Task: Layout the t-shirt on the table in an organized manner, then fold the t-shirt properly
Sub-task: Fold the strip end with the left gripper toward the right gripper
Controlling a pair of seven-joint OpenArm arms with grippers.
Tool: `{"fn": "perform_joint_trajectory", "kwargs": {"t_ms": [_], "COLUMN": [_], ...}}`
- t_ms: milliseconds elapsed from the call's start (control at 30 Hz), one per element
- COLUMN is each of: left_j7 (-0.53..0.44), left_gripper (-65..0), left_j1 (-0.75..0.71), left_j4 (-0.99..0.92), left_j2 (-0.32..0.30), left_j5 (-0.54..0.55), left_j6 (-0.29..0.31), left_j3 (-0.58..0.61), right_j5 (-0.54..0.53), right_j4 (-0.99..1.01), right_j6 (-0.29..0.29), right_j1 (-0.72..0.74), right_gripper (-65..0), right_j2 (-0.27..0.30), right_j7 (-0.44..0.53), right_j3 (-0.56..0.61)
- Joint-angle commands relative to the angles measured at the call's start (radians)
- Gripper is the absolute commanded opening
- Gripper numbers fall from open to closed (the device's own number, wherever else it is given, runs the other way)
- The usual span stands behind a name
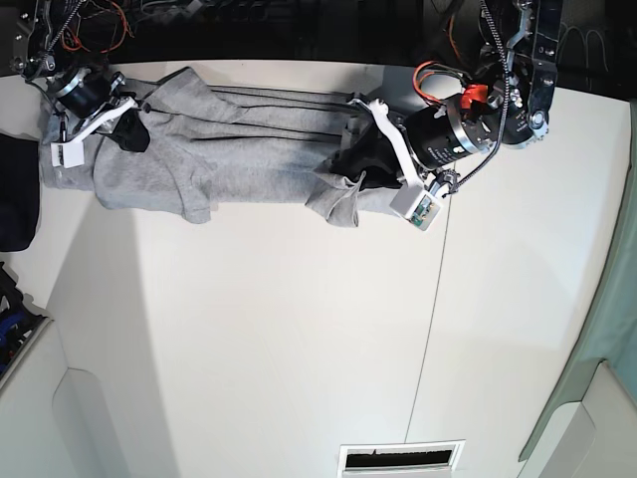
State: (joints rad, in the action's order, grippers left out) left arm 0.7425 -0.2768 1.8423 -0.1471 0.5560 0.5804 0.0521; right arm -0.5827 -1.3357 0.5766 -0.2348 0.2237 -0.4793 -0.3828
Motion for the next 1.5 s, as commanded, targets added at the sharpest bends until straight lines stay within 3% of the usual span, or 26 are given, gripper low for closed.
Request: {"fn": "perform_joint_trajectory", "kwargs": {"t_ms": [0,33,133,200,300,400,467,700,833,1000,1167,1400,1467], "left_j7": [-0.031,-0.036,-0.037,-0.036,-0.036,-0.036,-0.036,-0.009,-0.009,-0.009,-0.008,-0.006,-0.006], "left_gripper": [-65.0,-62.9,-39.5,-32.6,-32.5,-32.6,-32.6,-32.6,-32.6,-32.6,-32.6,-32.6,-32.6], "left_j1": [0.007,0.010,0.026,0.031,0.026,0.025,0.026,0.016,0.013,0.013,0.010,0.008,0.008], "left_j4": [-0.006,-0.027,-0.096,-0.130,-0.152,-0.153,-0.153,-0.148,-0.125,-0.111,-0.111,-0.111,-0.111], "left_j2": [0.022,0.042,0.101,0.136,0.176,0.200,0.202,0.202,0.201,0.200,0.199,0.191,0.191], "left_j5": [0.008,0.003,0.000,0.002,0.008,0.008,0.008,0.042,0.053,0.029,-0.009,-0.060,-0.060], "left_j6": [0.006,0.006,0.007,0.007,0.007,0.008,0.008,0.061,0.064,0.064,0.064,0.046,0.040], "left_j3": [0.000,0.001,0.001,0.001,0.002,0.002,0.002,0.002,0.000,-0.001,-0.001,-0.021,-0.045], "right_j5": [0.000,0.001,0.003,-0.001,-0.025,-0.079,-0.137,-0.238,-0.219,-0.112,-0.144,-0.181,-0.181], "right_j4": [-0.008,-0.008,-0.008,-0.008,-0.008,-0.009,-0.016,-0.181,-0.222,-0.198,-0.109,0.079,0.130], "right_j6": [-0.004,-0.004,-0.004,-0.004,-0.004,-0.004,-0.004,-0.004,-0.008,-0.113,-0.109,-0.071,-0.036], "right_j1": [0.004,0.004,0.006,0.008,0.007,0.007,0.007,0.007,0.007,0.006,0.004,0.015,0.027], "right_gripper": [-65.0,-65.0,-65.0,-65.0,-64.4,-43.6,-36.1,-35.5,-35.5,-35.3,-24.2,-24.2,-24.2], "right_j2": [0.009,0.009,0.009,0.010,0.010,0.012,0.026,0.098,0.168,0.240,0.275,0.277,0.277], "right_j7": [0.001,0.000,0.001,0.001,0.000,-0.020,-0.051,-0.170,-0.175,-0.176,-0.176,-0.142,-0.143], "right_j3": [-0.002,-0.002,-0.002,-0.002,-0.002,-0.002,-0.002,-0.114,-0.164,-0.170,-0.169,-0.164,-0.164]}}
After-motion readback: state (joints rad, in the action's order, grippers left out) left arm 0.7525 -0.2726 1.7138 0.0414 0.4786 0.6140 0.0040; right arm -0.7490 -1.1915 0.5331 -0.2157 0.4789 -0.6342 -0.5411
